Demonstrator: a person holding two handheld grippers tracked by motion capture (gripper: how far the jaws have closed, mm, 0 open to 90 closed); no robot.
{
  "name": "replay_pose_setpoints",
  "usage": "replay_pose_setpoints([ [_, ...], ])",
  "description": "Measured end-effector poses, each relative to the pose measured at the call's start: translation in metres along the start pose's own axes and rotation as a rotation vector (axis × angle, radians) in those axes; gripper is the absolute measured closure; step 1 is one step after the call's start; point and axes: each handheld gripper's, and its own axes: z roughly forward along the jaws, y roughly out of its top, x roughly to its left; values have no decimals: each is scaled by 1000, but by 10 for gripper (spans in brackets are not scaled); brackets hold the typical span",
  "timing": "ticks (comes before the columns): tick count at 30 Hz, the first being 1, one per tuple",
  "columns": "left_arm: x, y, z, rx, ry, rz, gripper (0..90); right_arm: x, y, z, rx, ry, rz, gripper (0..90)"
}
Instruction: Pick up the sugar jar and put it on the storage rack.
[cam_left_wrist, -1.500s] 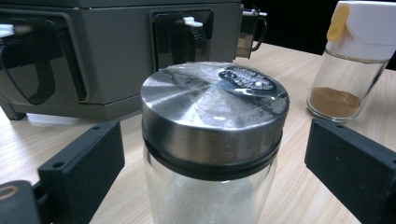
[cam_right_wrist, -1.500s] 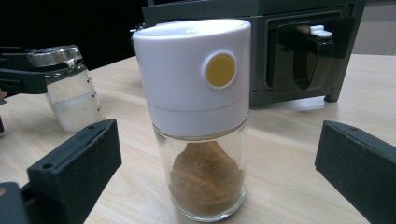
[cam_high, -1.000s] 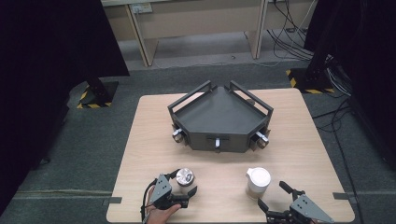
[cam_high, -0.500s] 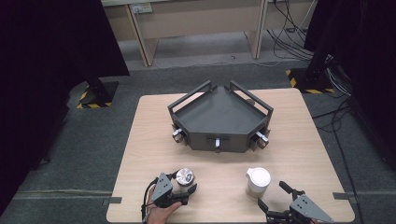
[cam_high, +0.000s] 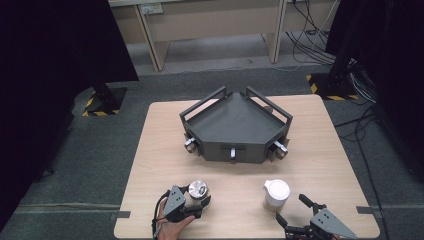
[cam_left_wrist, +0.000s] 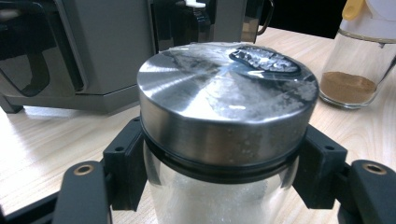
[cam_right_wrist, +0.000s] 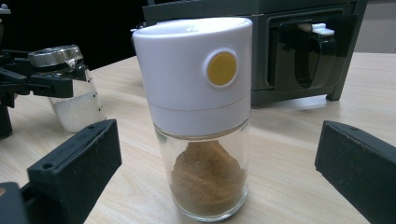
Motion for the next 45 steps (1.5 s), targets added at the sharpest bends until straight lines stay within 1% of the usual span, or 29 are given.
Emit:
replay_pose_setpoints([
  [3,-1,0,0,-2,4,3,309,0,0,0,-1,0,0,6],
  [5,-3,0,0,-1,7,14,309,0,0,-1,-1,0,1,6],
  [10,-3,2,-2,-18,3,12,309,0,0,-1,-1,1,1,6],
  [12,-3,4,-3,-19,-3,15,309,0,0,-1,-1,1,1,6],
  [14,-2,5,-3,-19,-18,8,309,0,0,0,-1,1,0,6],
  [16,-2,5,-2,-18,-22,4,309,0,0,0,0,2,-1,6],
  [18,-2,6,-2,-14,-31,8,309,0,0,0,0,3,-1,6],
  [26,-1,9,-3,-22,-46,5,309,0,0,0,-1,3,-2,6],
  [30,1,11,-4,-26,-51,-4,309,0,0,0,-1,3,-1,6],
  [34,3,15,-4,-30,-54,-3,309,0,0,0,-1,3,-2,6],
  [40,8,23,-3,-36,-69,-19,309,0,0,0,-1,4,0,5],
  [43,10,31,-1,-18,-68,-27,309,-1,0,-1,-3,4,2,6],
  [45,10,32,0,-18,-68,-29,309,-1,0,-1,-3,4,2,6],
])
